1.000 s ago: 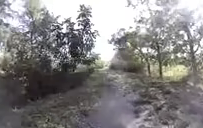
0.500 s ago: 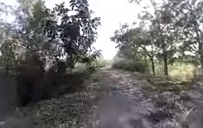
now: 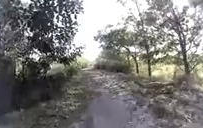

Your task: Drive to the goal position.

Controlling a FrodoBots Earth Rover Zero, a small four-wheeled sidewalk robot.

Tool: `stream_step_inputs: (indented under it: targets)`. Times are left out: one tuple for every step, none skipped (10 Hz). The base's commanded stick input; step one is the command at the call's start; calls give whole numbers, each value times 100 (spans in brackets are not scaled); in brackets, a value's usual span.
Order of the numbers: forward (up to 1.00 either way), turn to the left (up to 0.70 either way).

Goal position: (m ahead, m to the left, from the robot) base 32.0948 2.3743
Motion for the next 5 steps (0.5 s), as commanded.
stream_step_inputs:
  targets:
    - [81,0]
    - [84,0]
    - [85,0]
    - [85,0]
    - [85,0]
